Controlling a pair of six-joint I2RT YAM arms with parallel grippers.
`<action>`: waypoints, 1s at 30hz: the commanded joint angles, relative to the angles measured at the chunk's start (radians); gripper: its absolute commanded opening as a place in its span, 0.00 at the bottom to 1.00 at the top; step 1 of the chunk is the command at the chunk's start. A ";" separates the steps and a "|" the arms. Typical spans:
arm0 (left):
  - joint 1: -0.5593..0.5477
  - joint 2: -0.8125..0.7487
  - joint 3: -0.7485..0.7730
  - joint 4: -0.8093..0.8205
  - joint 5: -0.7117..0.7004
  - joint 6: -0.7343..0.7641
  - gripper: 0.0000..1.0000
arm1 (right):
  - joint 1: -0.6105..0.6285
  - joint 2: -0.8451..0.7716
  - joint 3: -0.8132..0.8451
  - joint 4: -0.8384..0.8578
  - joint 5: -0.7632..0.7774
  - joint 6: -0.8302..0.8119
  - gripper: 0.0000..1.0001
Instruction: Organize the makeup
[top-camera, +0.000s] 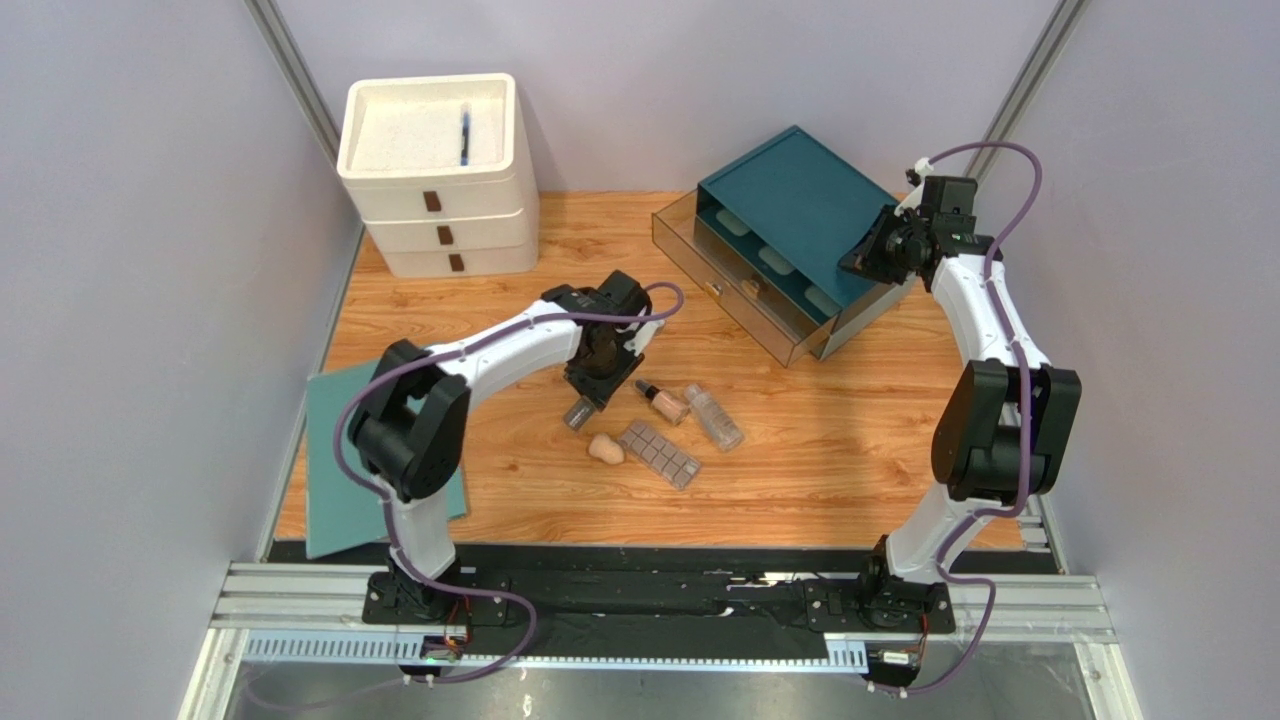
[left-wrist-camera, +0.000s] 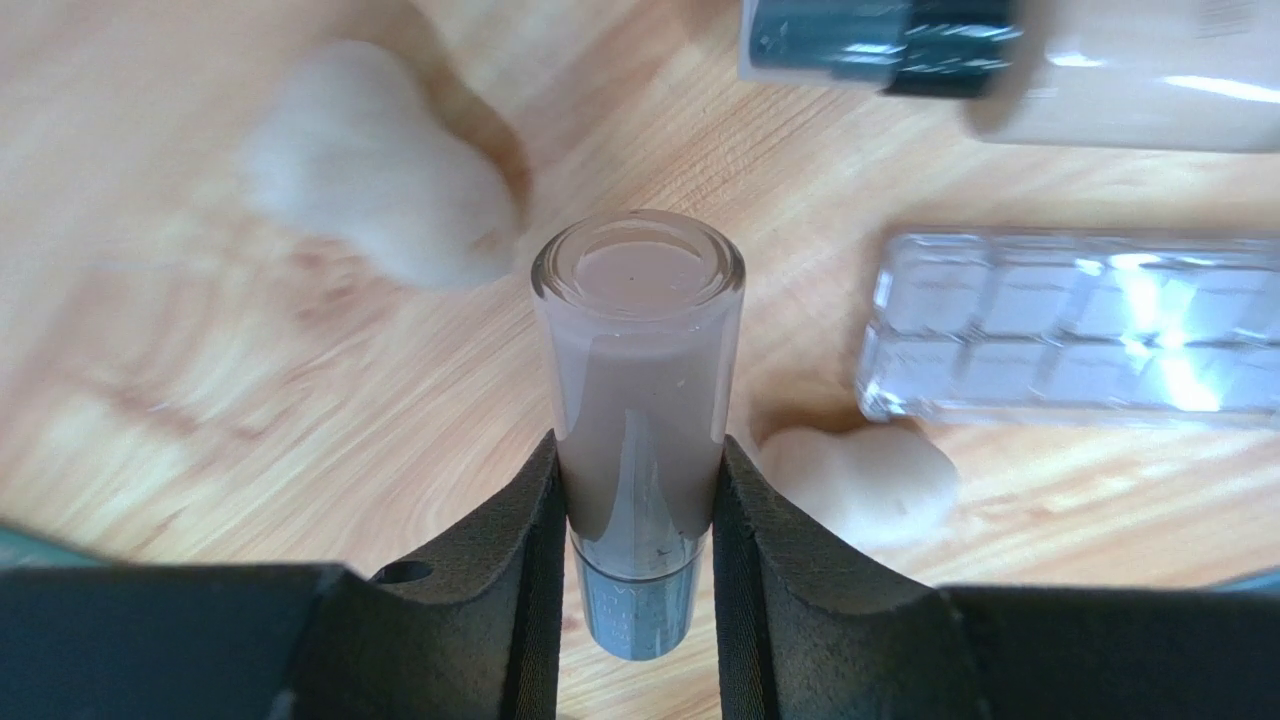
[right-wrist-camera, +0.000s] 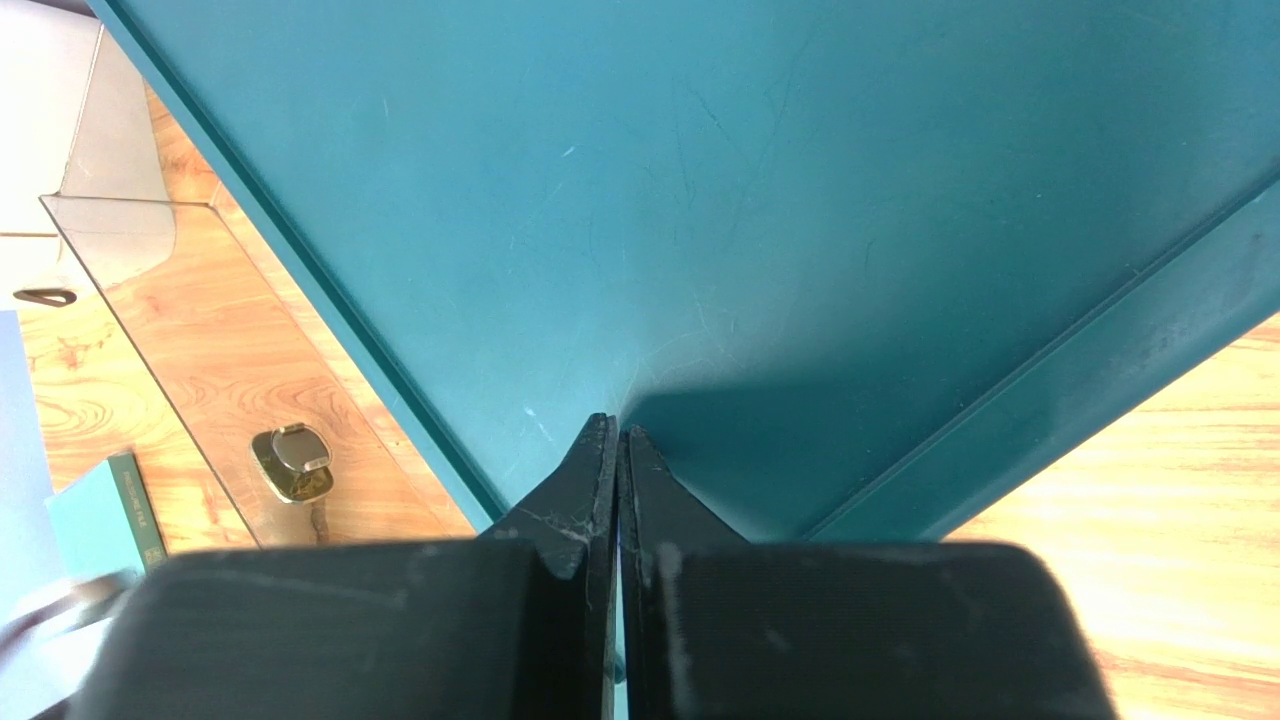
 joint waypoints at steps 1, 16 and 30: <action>-0.005 -0.183 0.082 0.033 -0.007 -0.027 0.00 | 0.003 0.040 -0.028 -0.149 0.018 -0.034 0.00; 0.024 0.144 0.808 0.117 0.351 -0.446 0.00 | 0.003 0.044 0.006 -0.169 0.027 -0.051 0.00; 0.038 0.401 1.044 0.337 0.418 -0.831 0.00 | 0.003 0.041 0.000 -0.169 0.009 -0.046 0.00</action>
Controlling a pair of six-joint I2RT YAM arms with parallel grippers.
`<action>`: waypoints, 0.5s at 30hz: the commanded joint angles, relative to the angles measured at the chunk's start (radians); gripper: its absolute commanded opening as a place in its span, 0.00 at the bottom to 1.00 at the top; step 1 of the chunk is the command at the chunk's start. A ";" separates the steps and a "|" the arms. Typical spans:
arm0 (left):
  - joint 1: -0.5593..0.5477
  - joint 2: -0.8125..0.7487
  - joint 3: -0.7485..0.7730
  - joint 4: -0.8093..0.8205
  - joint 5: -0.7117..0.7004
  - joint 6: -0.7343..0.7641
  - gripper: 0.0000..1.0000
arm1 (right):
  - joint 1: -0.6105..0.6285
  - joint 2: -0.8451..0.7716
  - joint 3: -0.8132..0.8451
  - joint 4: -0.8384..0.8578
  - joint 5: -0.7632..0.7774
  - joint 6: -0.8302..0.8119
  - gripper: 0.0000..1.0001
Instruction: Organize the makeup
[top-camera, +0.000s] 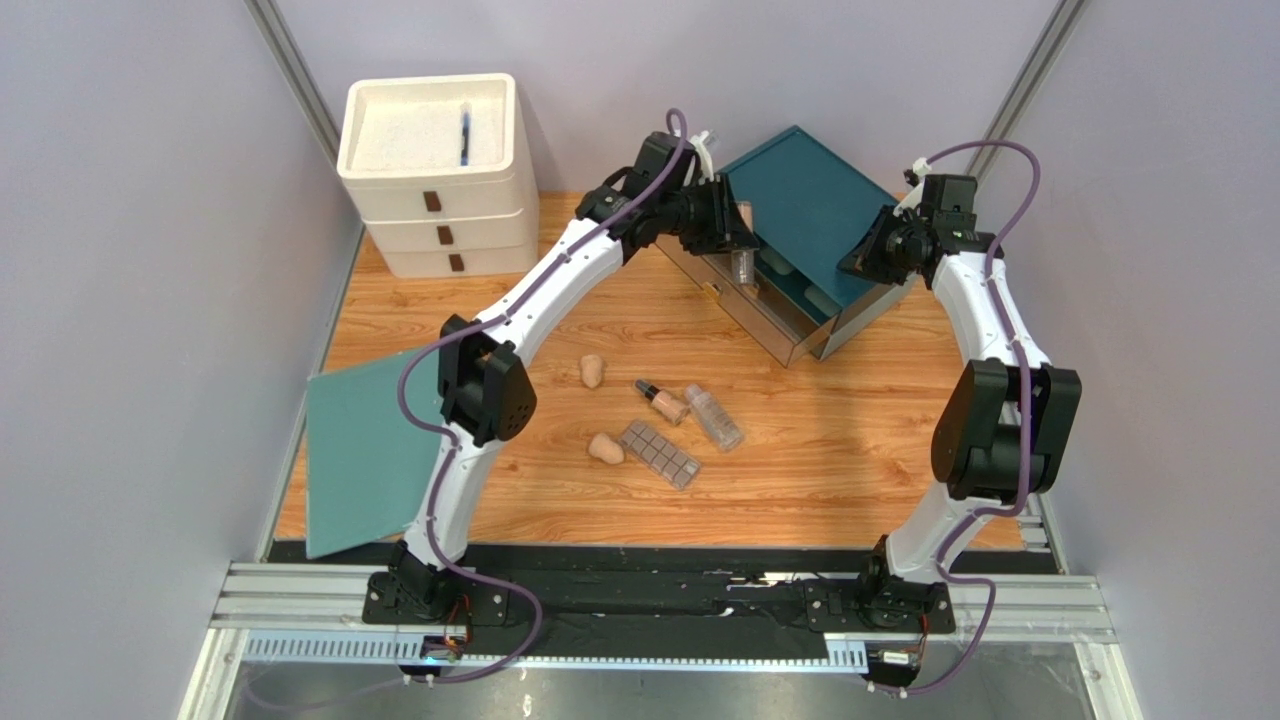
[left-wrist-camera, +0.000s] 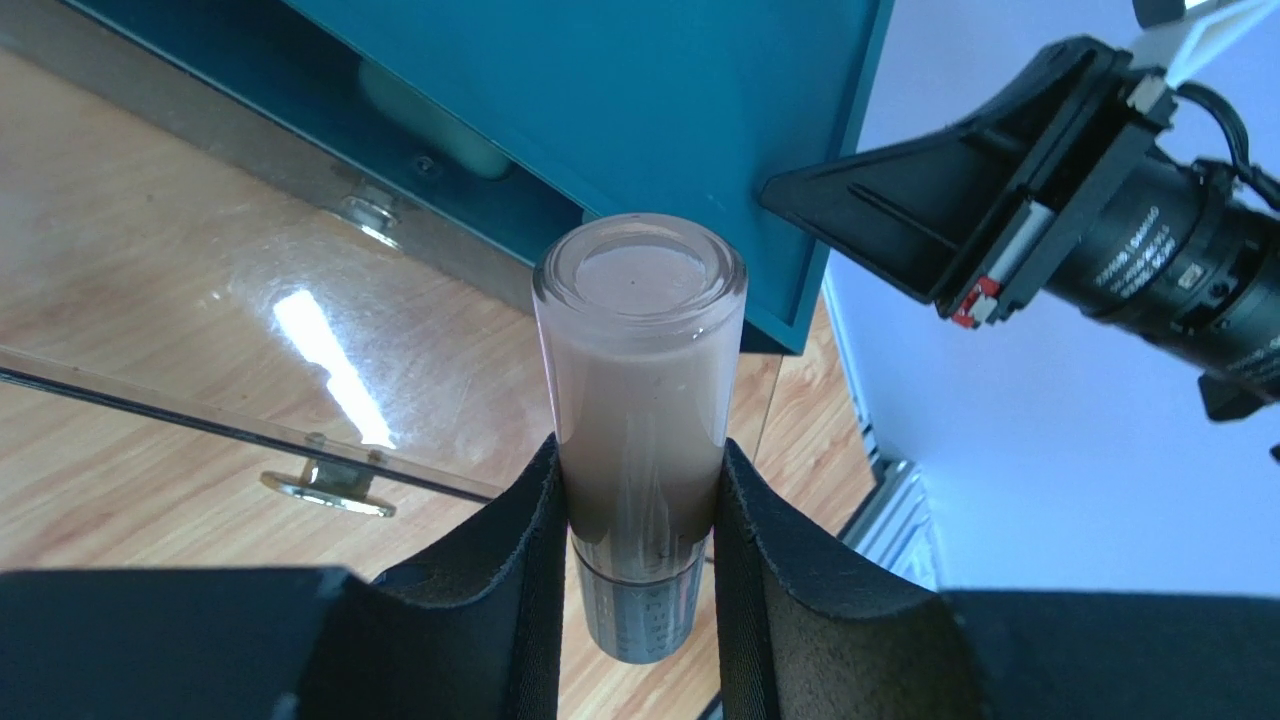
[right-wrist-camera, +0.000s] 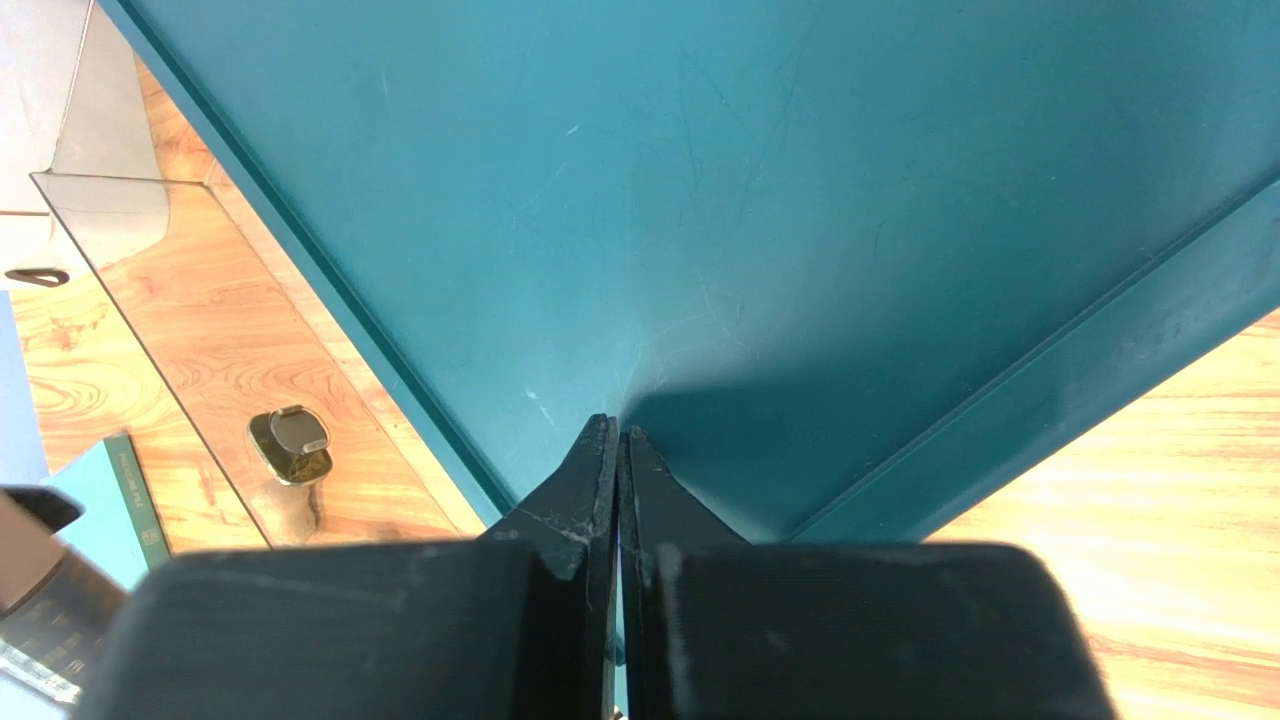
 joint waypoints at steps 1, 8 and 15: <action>0.000 0.007 0.054 0.096 -0.031 -0.144 0.00 | 0.003 0.037 -0.020 -0.130 0.019 -0.030 0.00; -0.006 0.056 0.060 0.091 -0.050 -0.224 0.08 | 0.003 0.031 -0.026 -0.136 0.034 -0.032 0.00; -0.009 0.085 0.074 0.023 -0.083 -0.224 0.51 | 0.003 0.031 -0.023 -0.141 0.032 -0.033 0.00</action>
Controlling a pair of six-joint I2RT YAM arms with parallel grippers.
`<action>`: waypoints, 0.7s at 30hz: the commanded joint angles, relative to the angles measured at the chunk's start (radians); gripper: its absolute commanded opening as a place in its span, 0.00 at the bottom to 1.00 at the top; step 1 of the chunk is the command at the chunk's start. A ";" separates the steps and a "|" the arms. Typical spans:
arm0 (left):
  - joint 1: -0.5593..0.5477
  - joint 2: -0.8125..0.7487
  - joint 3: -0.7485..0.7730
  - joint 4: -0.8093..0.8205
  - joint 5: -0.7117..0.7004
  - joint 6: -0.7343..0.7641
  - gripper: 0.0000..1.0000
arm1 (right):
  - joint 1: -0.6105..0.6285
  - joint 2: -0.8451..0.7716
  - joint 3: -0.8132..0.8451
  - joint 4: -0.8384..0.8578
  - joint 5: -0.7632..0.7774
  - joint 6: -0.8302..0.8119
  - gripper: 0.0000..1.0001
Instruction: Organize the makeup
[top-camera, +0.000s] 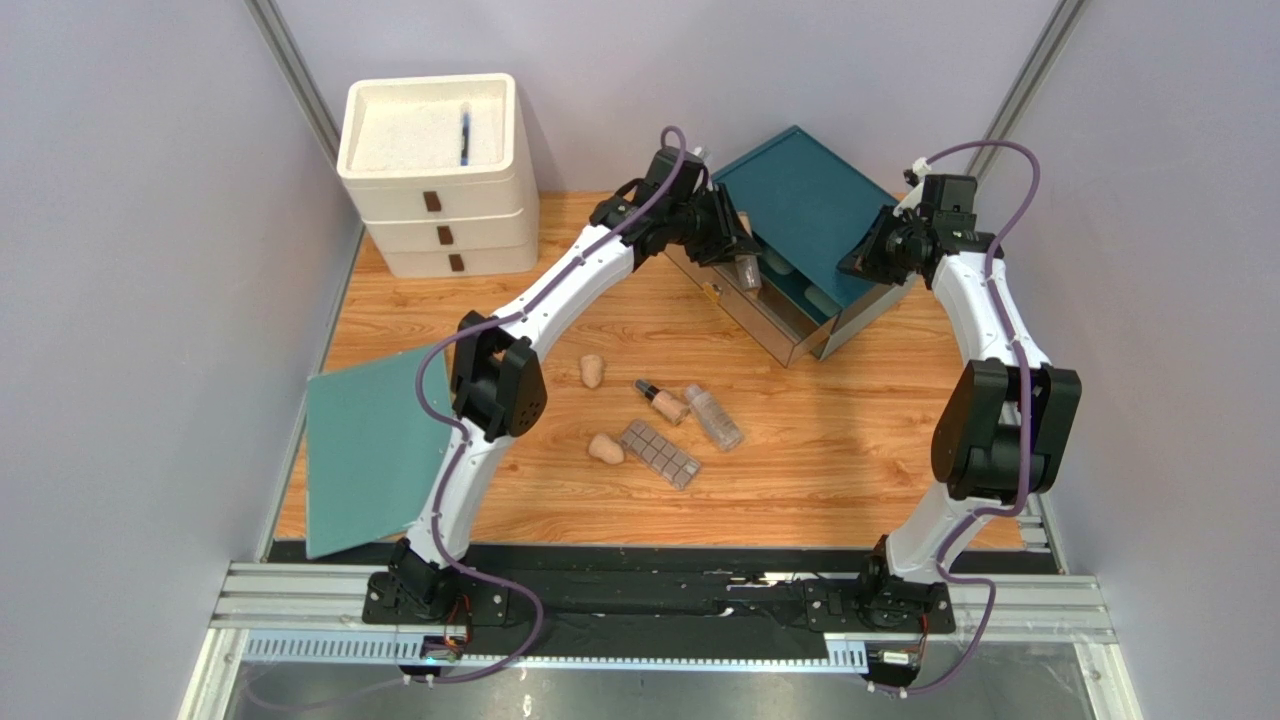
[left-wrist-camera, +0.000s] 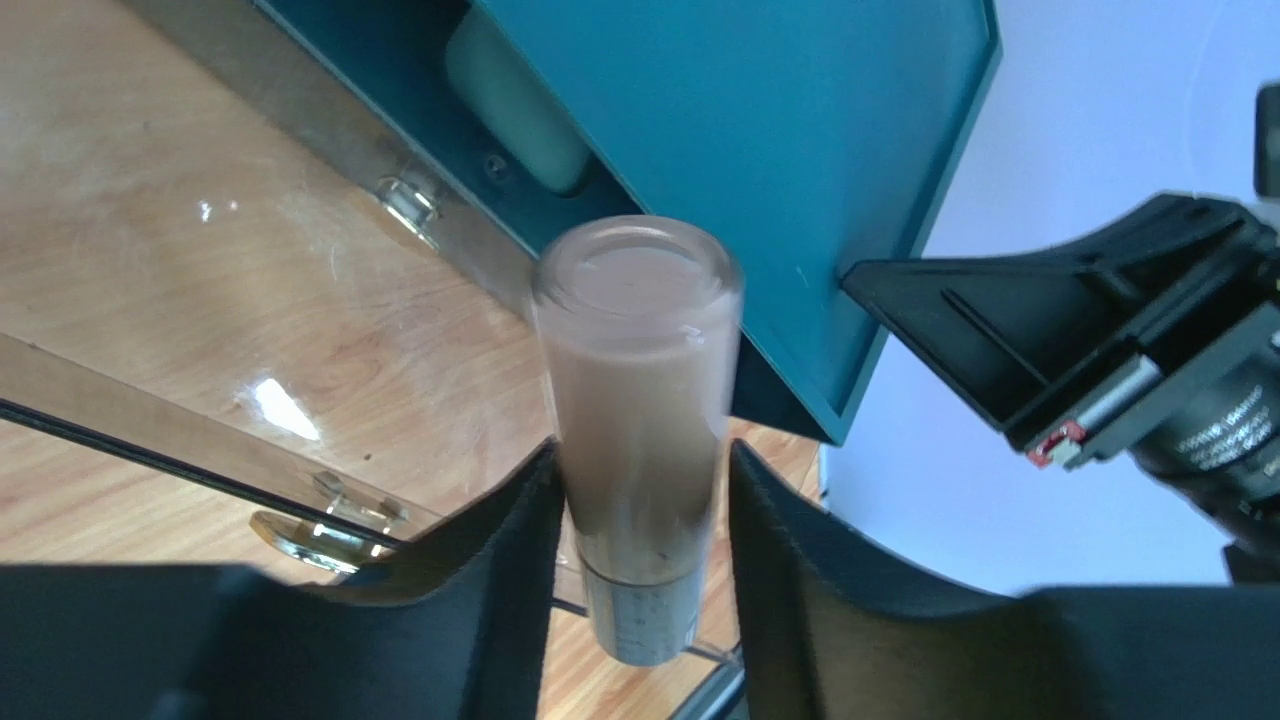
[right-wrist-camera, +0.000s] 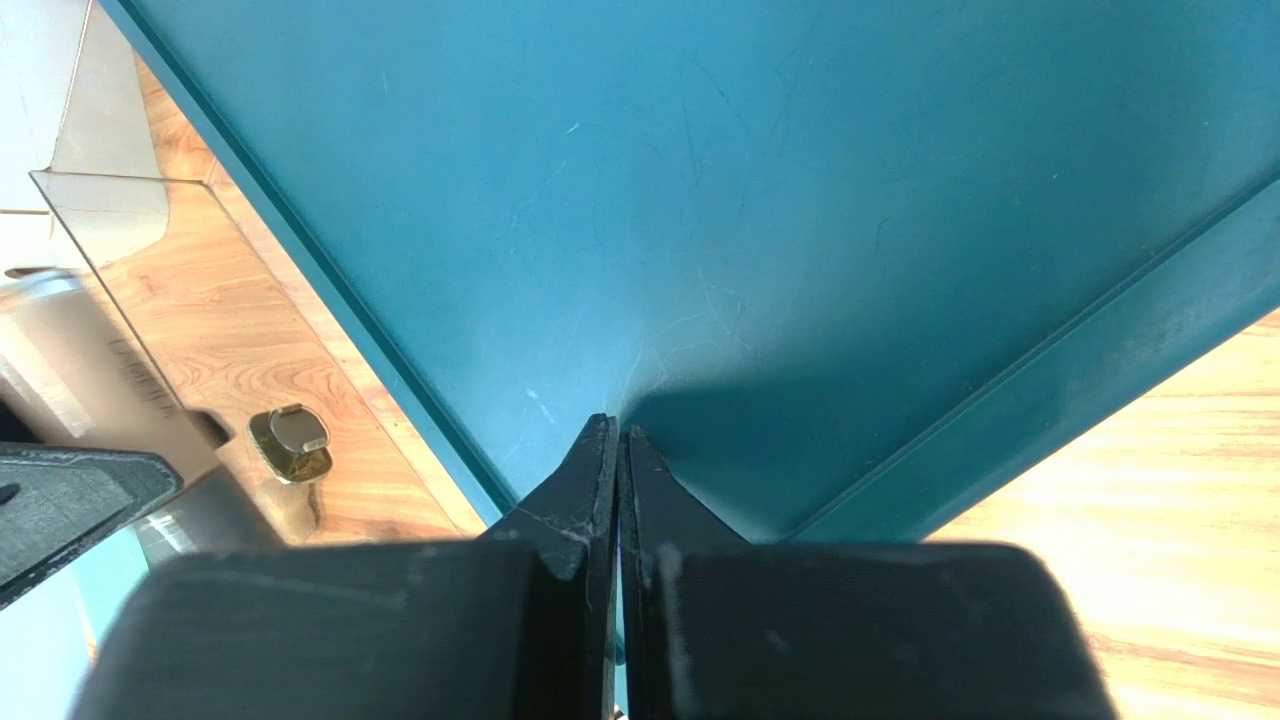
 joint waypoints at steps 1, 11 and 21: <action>-0.006 0.002 0.067 -0.007 -0.020 -0.025 0.55 | 0.003 0.032 -0.020 -0.140 0.031 -0.034 0.00; -0.005 -0.021 0.119 -0.007 -0.003 0.030 0.74 | 0.003 0.042 0.001 -0.156 0.042 -0.035 0.00; 0.009 -0.401 -0.331 -0.117 -0.050 0.555 0.75 | 0.003 0.031 0.000 -0.159 0.043 -0.045 0.00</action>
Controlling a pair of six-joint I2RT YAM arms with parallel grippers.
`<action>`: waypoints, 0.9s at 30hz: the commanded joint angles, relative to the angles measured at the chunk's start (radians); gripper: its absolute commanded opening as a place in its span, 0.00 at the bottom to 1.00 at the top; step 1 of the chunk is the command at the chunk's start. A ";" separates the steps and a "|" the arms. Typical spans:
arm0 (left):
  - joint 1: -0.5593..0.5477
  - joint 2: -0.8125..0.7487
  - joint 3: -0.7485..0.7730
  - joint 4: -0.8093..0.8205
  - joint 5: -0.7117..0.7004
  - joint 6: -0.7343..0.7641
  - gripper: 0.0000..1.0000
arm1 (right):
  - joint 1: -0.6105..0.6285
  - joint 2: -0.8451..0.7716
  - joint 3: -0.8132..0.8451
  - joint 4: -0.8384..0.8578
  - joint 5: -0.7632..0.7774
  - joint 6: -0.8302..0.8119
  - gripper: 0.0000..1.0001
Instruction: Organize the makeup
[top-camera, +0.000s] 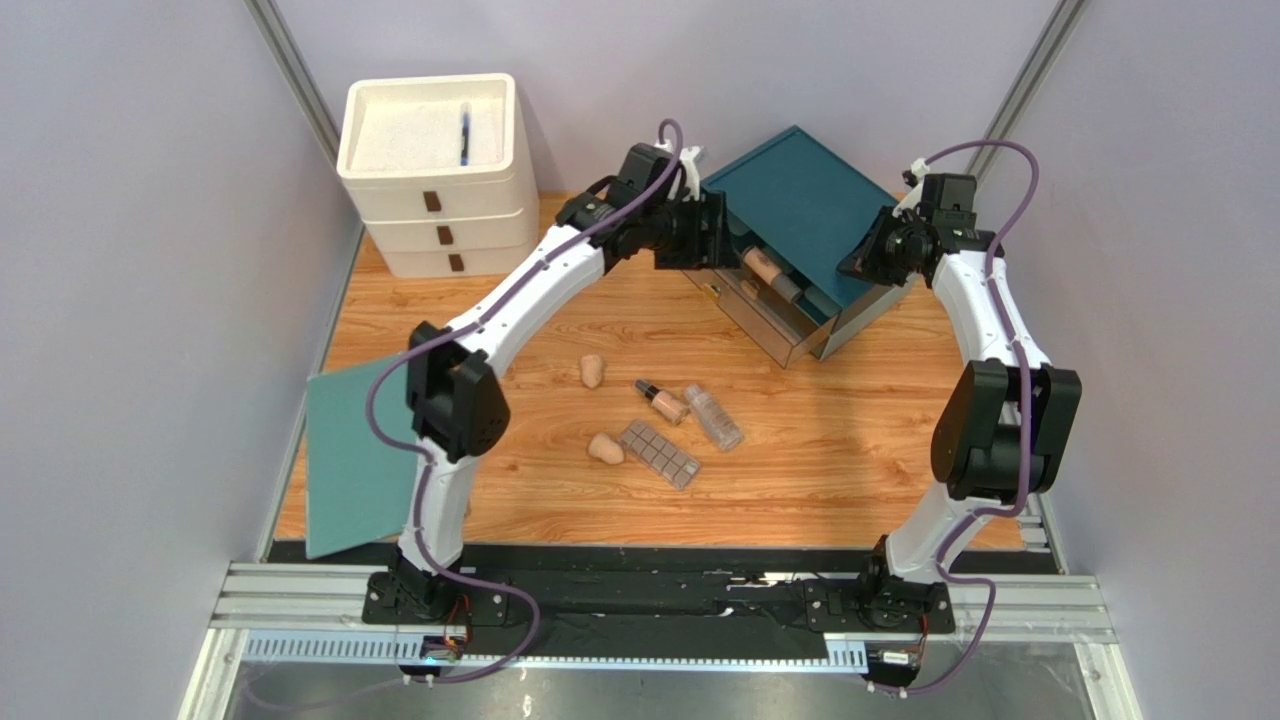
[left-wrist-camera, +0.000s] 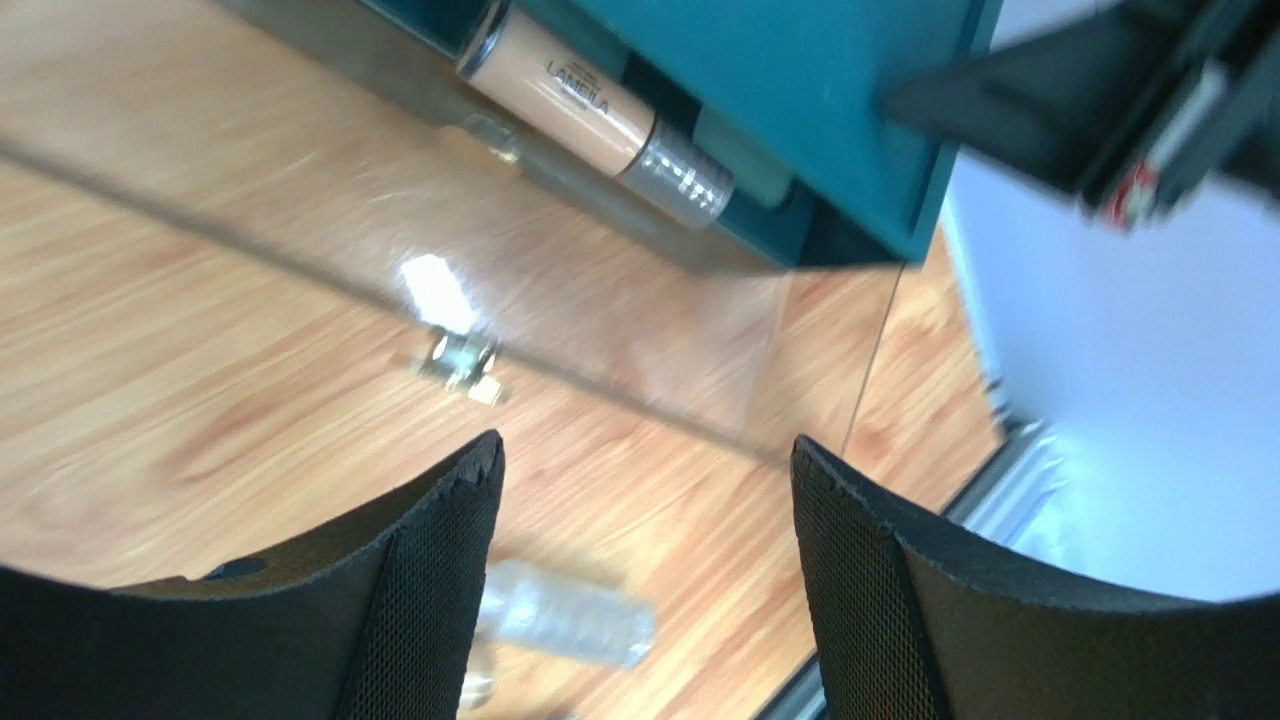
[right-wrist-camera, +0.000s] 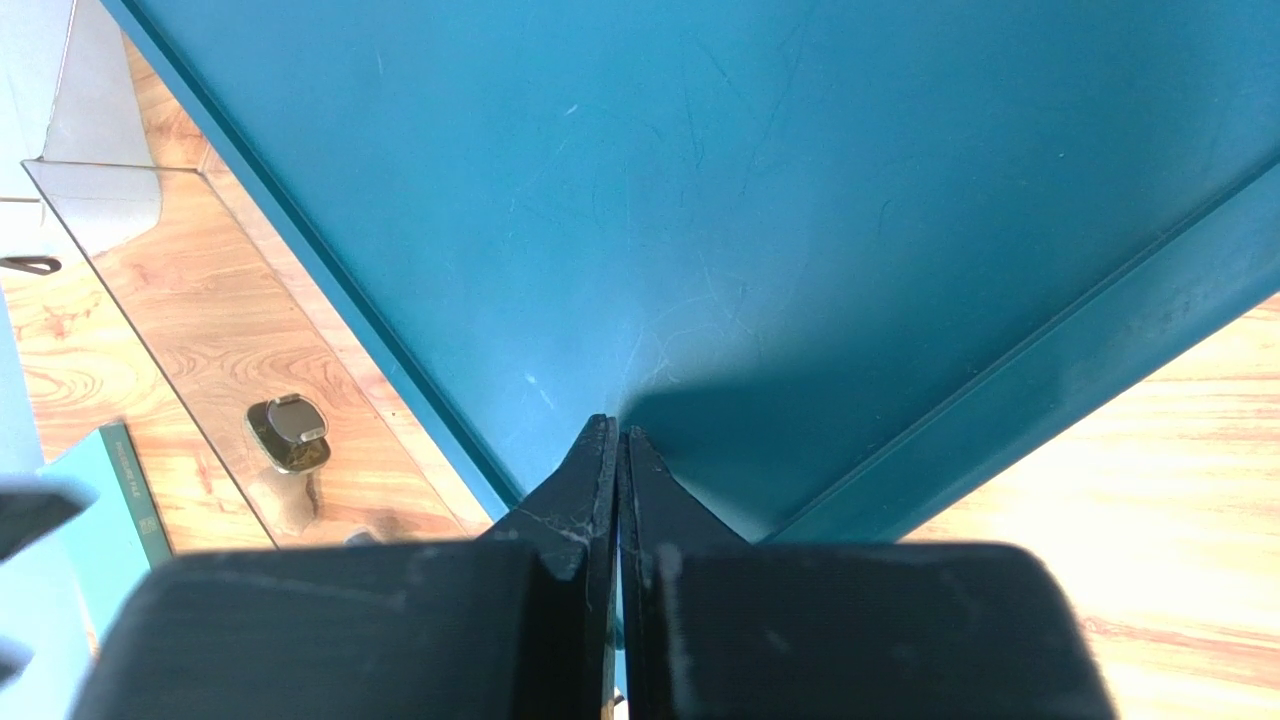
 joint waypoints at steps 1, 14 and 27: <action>0.004 -0.288 -0.244 -0.028 -0.054 0.301 0.75 | 0.003 0.029 -0.009 -0.130 0.044 -0.037 0.00; -0.037 -0.310 -0.547 -0.169 -0.162 0.613 0.96 | 0.003 0.039 -0.017 -0.131 0.049 -0.042 0.00; -0.171 -0.142 -0.494 -0.205 -0.156 0.743 0.93 | 0.003 0.032 -0.037 -0.137 0.061 -0.051 0.00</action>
